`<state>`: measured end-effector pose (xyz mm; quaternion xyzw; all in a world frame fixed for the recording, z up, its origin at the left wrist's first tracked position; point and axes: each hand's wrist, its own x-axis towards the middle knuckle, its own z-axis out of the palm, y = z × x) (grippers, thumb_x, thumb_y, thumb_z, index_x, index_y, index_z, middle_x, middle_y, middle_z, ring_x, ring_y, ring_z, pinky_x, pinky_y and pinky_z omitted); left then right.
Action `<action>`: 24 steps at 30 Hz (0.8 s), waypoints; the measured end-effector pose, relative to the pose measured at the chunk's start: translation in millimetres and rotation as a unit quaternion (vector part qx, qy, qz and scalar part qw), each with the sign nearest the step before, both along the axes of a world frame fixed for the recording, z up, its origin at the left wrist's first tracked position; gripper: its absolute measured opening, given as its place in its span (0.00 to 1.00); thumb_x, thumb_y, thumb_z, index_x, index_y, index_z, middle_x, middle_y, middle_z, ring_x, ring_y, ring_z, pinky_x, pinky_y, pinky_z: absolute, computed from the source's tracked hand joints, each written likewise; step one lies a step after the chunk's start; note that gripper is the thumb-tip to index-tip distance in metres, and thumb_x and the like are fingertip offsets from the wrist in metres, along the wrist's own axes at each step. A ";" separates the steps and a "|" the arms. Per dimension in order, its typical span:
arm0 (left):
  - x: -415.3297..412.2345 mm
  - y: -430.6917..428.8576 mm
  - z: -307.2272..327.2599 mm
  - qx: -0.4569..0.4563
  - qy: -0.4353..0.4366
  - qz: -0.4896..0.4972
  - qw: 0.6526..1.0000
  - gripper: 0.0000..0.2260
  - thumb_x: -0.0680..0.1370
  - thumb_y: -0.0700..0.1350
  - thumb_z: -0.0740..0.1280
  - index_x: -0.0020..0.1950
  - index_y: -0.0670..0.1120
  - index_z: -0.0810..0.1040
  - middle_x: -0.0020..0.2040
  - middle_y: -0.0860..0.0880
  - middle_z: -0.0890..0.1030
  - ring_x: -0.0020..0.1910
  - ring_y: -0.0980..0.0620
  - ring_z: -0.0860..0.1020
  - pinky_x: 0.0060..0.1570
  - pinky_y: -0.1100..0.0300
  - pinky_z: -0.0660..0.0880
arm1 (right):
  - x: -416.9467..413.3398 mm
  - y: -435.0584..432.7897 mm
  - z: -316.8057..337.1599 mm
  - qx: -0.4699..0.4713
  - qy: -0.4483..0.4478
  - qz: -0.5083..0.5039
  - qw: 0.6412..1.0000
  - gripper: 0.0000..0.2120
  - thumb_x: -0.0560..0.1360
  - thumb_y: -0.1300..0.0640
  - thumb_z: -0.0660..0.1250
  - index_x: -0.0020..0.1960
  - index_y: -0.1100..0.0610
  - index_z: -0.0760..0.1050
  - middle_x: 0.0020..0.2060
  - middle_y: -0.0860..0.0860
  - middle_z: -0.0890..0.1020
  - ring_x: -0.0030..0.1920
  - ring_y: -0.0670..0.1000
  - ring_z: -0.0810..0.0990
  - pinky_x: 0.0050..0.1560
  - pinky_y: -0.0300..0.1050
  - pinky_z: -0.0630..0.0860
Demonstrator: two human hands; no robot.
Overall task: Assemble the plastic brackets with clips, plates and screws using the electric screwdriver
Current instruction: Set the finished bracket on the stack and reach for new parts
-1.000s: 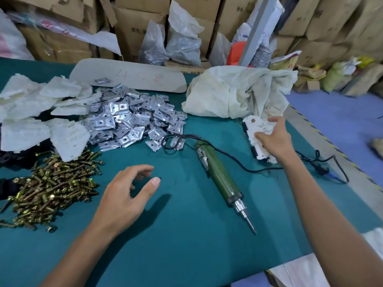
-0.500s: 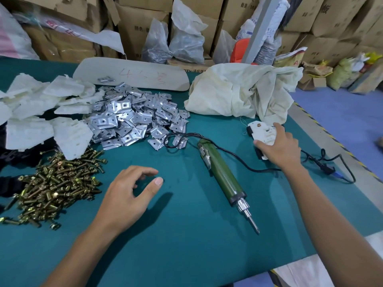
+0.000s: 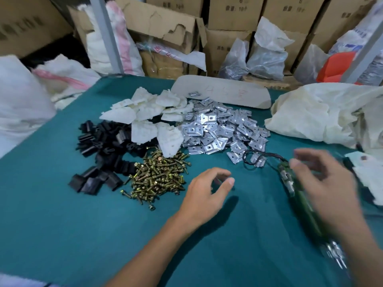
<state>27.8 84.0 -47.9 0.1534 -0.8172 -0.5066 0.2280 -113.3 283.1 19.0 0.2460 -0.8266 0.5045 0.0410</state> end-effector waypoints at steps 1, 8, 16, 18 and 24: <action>-1.0 -3.8 4.0 0.007 0.008 0.017 1.000 0.08 0.79 0.55 0.67 0.55 0.54 0.81 0.45 0.66 0.80 0.44 0.61 0.78 0.44 0.69 0.71 | 16.3 -18.0 -11.1 -0.003 -0.011 0.036 0.999 0.04 0.77 0.48 0.73 0.51 0.46 0.82 0.46 0.40 0.85 0.46 0.38 0.82 0.49 0.28 0.75; -1.2 -87.7 33.5 -0.244 -0.092 0.150 0.954 0.12 0.80 0.53 0.67 0.61 0.52 0.79 0.57 0.54 0.81 0.55 0.55 0.73 0.61 0.56 0.70 | 42.8 -66.1 -71.6 0.003 -0.118 0.064 0.991 0.21 0.80 0.46 0.68 0.33 0.57 0.76 0.30 0.52 0.80 0.35 0.57 0.79 0.41 0.49 0.76; -21.7 -135.5 34.4 -0.236 -0.234 0.159 0.930 0.26 0.75 0.53 0.72 0.71 0.47 0.71 0.68 0.45 0.72 0.68 0.42 0.66 0.64 0.51 0.67 | 37.5 -63.7 -77.6 0.005 -0.128 0.042 0.991 0.19 0.80 0.42 0.66 0.36 0.52 0.78 0.34 0.49 0.83 0.35 0.54 0.81 0.43 0.58 0.79; -23.1 -134.9 39.0 -0.264 -0.234 0.159 0.922 0.24 0.74 0.50 0.72 0.69 0.46 0.74 0.65 0.44 0.77 0.64 0.41 0.71 0.59 0.50 0.72 | 36.6 -62.7 -77.4 0.005 -0.128 0.040 0.991 0.19 0.81 0.44 0.66 0.36 0.53 0.78 0.33 0.48 0.83 0.34 0.51 0.80 0.43 0.57 0.79; -2.0 -135.7 66.4 -0.330 -0.092 0.239 0.908 0.15 0.79 0.48 0.67 0.63 0.43 0.81 0.56 0.44 0.84 0.49 0.44 0.80 0.48 0.52 0.76 | 36.9 -63.3 -76.1 0.013 -0.123 0.043 0.991 0.20 0.81 0.44 0.66 0.35 0.55 0.79 0.33 0.48 0.83 0.34 0.45 0.80 0.44 0.54 0.79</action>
